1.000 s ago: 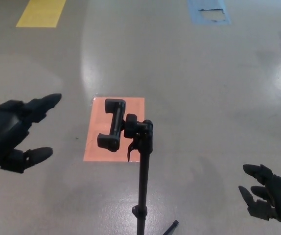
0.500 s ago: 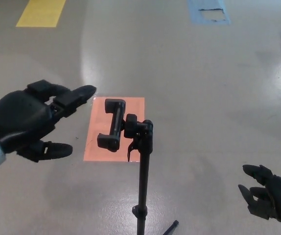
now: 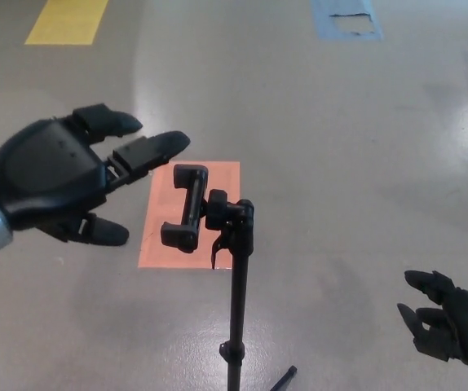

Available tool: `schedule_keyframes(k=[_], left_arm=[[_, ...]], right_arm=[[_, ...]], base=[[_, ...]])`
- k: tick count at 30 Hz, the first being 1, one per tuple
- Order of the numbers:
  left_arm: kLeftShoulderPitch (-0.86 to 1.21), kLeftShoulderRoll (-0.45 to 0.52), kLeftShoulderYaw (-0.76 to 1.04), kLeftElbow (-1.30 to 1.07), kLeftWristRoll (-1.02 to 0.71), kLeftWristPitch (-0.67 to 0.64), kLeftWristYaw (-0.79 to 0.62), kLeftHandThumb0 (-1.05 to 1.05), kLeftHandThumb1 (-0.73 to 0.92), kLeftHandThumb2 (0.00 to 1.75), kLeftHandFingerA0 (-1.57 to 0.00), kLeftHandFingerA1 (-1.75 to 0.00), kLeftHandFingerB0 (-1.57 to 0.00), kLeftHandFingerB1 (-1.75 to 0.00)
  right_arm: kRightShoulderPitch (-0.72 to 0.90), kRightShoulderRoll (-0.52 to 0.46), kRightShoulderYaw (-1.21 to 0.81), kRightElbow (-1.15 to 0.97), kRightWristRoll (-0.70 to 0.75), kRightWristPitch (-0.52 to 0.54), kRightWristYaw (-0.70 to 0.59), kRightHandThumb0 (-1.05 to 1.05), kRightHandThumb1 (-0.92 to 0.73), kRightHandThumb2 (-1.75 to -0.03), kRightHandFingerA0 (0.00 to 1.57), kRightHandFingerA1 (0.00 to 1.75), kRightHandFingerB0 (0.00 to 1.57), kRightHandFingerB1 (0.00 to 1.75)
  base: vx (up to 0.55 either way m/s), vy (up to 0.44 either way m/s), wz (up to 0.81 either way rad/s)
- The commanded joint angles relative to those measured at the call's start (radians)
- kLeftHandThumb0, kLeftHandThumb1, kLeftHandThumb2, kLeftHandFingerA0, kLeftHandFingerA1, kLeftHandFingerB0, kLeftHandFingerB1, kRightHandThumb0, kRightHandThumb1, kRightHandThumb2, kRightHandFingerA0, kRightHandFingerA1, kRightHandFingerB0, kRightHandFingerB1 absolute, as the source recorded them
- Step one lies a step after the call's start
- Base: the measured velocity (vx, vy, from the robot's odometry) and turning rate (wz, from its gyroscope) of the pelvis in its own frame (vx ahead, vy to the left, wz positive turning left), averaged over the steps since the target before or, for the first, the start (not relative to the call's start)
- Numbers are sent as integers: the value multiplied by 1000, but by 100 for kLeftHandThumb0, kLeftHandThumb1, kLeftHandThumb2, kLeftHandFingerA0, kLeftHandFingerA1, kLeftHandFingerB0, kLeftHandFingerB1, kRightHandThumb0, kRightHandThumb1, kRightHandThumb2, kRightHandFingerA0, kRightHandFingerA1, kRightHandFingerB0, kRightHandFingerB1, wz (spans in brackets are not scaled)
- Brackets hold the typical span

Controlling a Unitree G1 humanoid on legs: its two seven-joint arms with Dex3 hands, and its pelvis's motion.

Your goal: The robot uses its left hand to grab the top of a phone stand kept on the floor and tilt it upwards to adjust its angle

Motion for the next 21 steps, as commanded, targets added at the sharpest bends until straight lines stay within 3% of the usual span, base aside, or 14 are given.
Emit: schedule_keyframes(k=[1,7,8,9,10,18,19,20,21], left_arm=[[-48,41,16,33,42,-62,41,-83,65,100,-21,-45,0,-17],[-80,67,25,47,51,-64,23,-86,67,101,-27,-48,0,-14],[-91,72,25,55,51,-71,23,-82,81,65,-31,-32,0,-19],[-99,76,24,63,52,-77,23,-82,81,65,-31,-32,0,-19],[-107,77,21,72,58,-83,31,-88,70,102,-26,-47,0,-14],[-130,69,-4,64,104,-97,51,-83,66,100,-21,-45,0,-17],[-130,66,-7,60,108,-97,51,-84,67,101,-20,-44,0,-16],[-130,65,-8,59,111,-96,50,-84,67,101,-20,-44,0,-16],[-128,61,-12,53,110,-96,37,-84,84,66,-29,-31,0,-15]], right_arm=[[-16,-17,3,8,-8,8,10,-71,-73,-90,18,43,13,39],[-20,-18,5,11,-7,8,14,-72,-72,-90,18,44,13,39],[-20,-18,4,10,-5,8,17,-71,-72,-90,18,43,12,39],[-21,-18,3,10,-5,9,17,-71,-72,-90,18,43,12,39],[-21,-18,4,10,-6,10,17,-71,-73,-90,18,43,13,39],[-29,-16,6,11,-7,18,19,-70,-73,-90,18,43,12,39],[-29,-15,4,11,-5,17,20,-66,-87,-65,25,35,15,28],[-29,-15,3,11,-4,17,22,-66,-87,-65,25,35,15,28],[-28,-15,2,11,-3,15,24,-70,-73,-90,18,44,11,39]], base=[[0,0,0],[0,0,0],[0,0,0],[0,0,0],[0,0,0],[0,0,0],[0,0,0],[0,0,0],[0,0,0]])
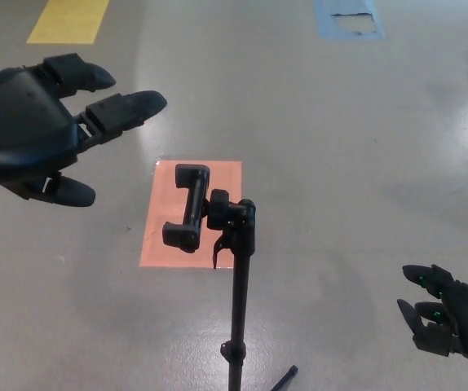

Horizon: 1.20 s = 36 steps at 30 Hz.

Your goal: The robot uses its left hand to grab the top of a phone stand kept on the floor and tilt it upwards to adjust its angle

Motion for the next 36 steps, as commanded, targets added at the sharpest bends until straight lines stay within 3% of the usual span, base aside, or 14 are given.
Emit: schedule_keyframes(k=[1,2,6,9,10,15,16,18,20,22,23,27,28,36], left_arm=[[-7,-3,-18,-18,46,-31,6,-84,84,66,-29,-31,0,-15],[-4,-8,-21,-25,47,-29,1,-84,68,102,-20,-44,0,-18],[0,-28,-29,-22,44,-39,13,-93,74,104,-25,-45,-1,-13],[0,-34,-30,-25,39,-48,-1,-84,68,104,-22,-46,0,-20],[2,-33,-31,-32,43,-48,-4,-86,87,66,-31,-31,0,-19],[6,-36,-36,-35,55,-42,4,-86,87,67,-31,-31,0,-18],[7,-36,-37,-39,56,-40,0,-86,88,67,-31,-31,0,-18],[4,-38,-41,-39,56,-39,-4,-86,88,67,-31,-31,0,-18],[2,-42,-43,-31,52,-42,-3,-95,76,108,-25,-45,0,-12],[1,-44,-43,-29,49,-45,-3,-87,87,67,-33,-32,0,-19],[2,-45,-42,-32,48,-42,-6,-85,69,106,-21,-46,0,-19],[7,-42,-37,-42,42,-38,-16,-86,86,66,-32,-32,0,-18],[8,-43,-36,-40,40,-40,-12,-85,68,105,-21,-46,0,-19],[13,-46,-35,-35,38,-35,-17,-95,75,107,-26,-46,-1,-12]], right_arm=[[-7,-11,-3,5,-1,10,11,-70,-73,-90,18,44,11,39],[-7,-12,-3,4,-1,9,11,-66,-86,-65,25,35,15,28],[-13,-14,-3,5,-1,10,14,-71,-73,-91,17,44,11,39],[-19,-14,-1,7,-4,12,12,-67,-87,-65,24,35,14,28],[-19,-15,2,7,-8,11,9,-66,-88,-65,24,36,14,28],[-23,-17,2,10,-8,18,9,-66,-89,-65,23,35,14,28],[-25,-18,3,10,-7,21,14,-34,-58,-111,1,48,1,48],[-26,-18,4,11,-8,26,16,-34,-58,-111,1,48,1,48],[-26,-17,4,12,-7,25,17,-34,-58,-111,1,48,0,48],[-25,-17,3,12,-5,23,20,-34,-59,-112,1,48,0,48],[-24,-18,5,9,-7,26,20,-34,-58,-111,1,47,0,48],[-25,-20,10,12,-11,24,19,-34,-58,-112,1,47,0,48],[-25,-20,10,12,-10,24,21,-34,-58,-112,1,47,0,48],[-28,-19,11,11,-6,27,26,-34,-58,-112,1,47,0,48]], base=[[0,0,0],[0,0,0],[0,0,0],[0,0,0],[0,0,0],[0,0,0],[0,0,0],[0,0,0],[0,0,0],[0,0,0],[0,0,0],[0,0,0],[0,0,0],[0,0,0]])
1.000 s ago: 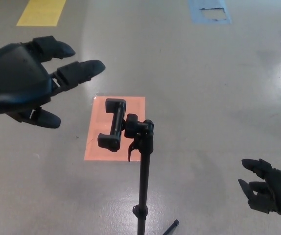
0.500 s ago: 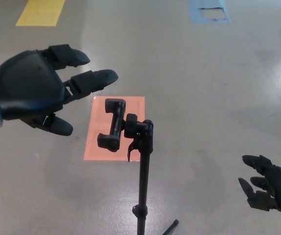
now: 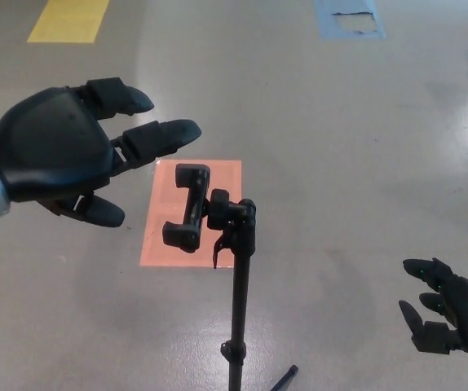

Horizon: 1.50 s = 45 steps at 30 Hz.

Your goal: The robot uses its left hand to grab the top of a phone stand kept on the floor and tilt it upwards to adjust its angle

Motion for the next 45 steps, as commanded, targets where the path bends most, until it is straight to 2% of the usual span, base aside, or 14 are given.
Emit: schedule_keyframes(k=[1,7,8,11,12,14,18,27,28,31,37,38,42,45], left_arm=[[15,3,3,-3,5,-16,-12,-86,86,66,-32,-32,0,-18],[20,-6,0,-7,13,-2,-16,-85,83,66,-33,-32,-1,-20],[22,-8,-1,-7,13,-1,-21,-83,65,101,-24,-46,0,-21],[27,-9,0,-9,9,-1,-29,-84,81,65,-33,-32,-2,-22],[28,-10,0,-8,8,-2,-31,-87,67,101,-28,-47,-1,-19],[30,-10,-2,-13,13,4,-39,-84,81,65,-32,-32,-1,-21],[34,-12,-7,-12,28,3,-26,-89,69,105,-29,-49,0,-17],[43,-17,-23,-1,53,0,-4,-86,87,67,-34,-33,-3,-21],[44,-19,-27,1,61,2,2,-87,71,106,-31,-49,-1,-21],[46,-21,-30,2,69,4,10,-87,72,107,-30,-49,-1,-20],[49,-25,-35,12,79,1,29,-85,87,67,-33,-32,-2,-20],[49,-24,-36,11,77,2,21,-83,70,107,-21,-47,0,-20],[56,-25,-38,11,68,1,11,-84,86,67,-32,-32,-1,-20],[64,-25,-34,-1,54,6,-19,-86,71,105,-22,-45,0,-16]], right_arm=[[-6,-15,-1,5,-6,14,11,-34,-58,-112,1,47,0,48],[-8,-15,-2,9,-4,15,9,-34,-59,-112,1,47,0,47],[-9,-17,4,8,-11,19,4,-34,-59,-112,1,47,0,48],[-12,-17,5,6,-11,29,6,-34,-60,-113,1,47,0,47],[-12,-17,6,6,-10,30,6,-33,-59,-113,1,47,0,47],[-11,-18,9,7,-13,30,7,-33,-60,-113,1,47,0,47],[-12,-19,15,6,-18,39,9,-33,-60,-113,1,47,0,47],[-20,-20,19,4,-23,53,13,-33,-60,-113,1,47,0,47],[-19,-20,19,3,-23,54,12,-33,-60,-113,1,47,0,47],[-20,-20,20,3,-23,57,15,-33,-60,-113,1,47,0,47],[-21,-20,16,5,-21,59,18,-34,-59,-112,1,47,0,47],[-22,-20,18,5,-23,61,17,-33,-60,-112,1,47,0,47],[-25,-22,24,4,-30,68,17,-34,-59,-112,0,47,0,47],[-26,-19,17,3,-23,67,19,-33,-60,-112,1,47,0,47]], base=[[0,0,0],[0,0,0],[0,0,0],[0,0,0],[0,0,0],[0,0,0],[0,0,0],[0,0,0],[0,0,0],[0,0,0],[0,0,0],[0,0,0],[0,0,0],[0,0,0]])
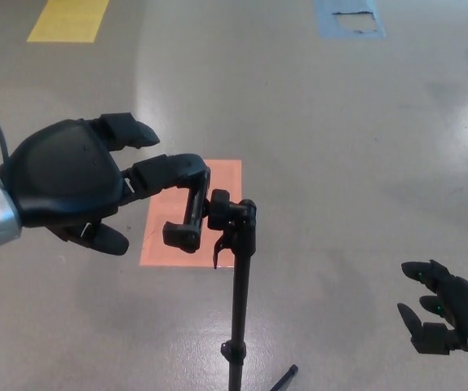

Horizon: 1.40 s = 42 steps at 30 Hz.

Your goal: The robot uses its left hand to grab the top of a phone stand kept on the floor and tilt it upwards to adjust its angle

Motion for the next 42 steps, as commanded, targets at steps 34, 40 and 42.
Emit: schedule_keyframes(k=[34,40,42], left_arm=[[20,-15,-32,44,28,9,-12,-89,71,105,-25,-47,0,-12],[22,-20,-30,52,14,3,-25,-84,84,66,-28,-31,0,-18],[21,-20,-32,54,17,3,-26,-82,66,102,-19,-45,0,-18]], right_arm=[[-39,-20,4,3,-21,29,21,-34,-58,-112,1,47,0,47],[-40,-21,4,3,-20,26,22,-34,-58,-112,1,47,0,47],[-41,-21,5,3,-21,27,21,-34,-58,-112,1,47,0,47]], base=[[0,0,0],[0,0,0],[0,0,0]])
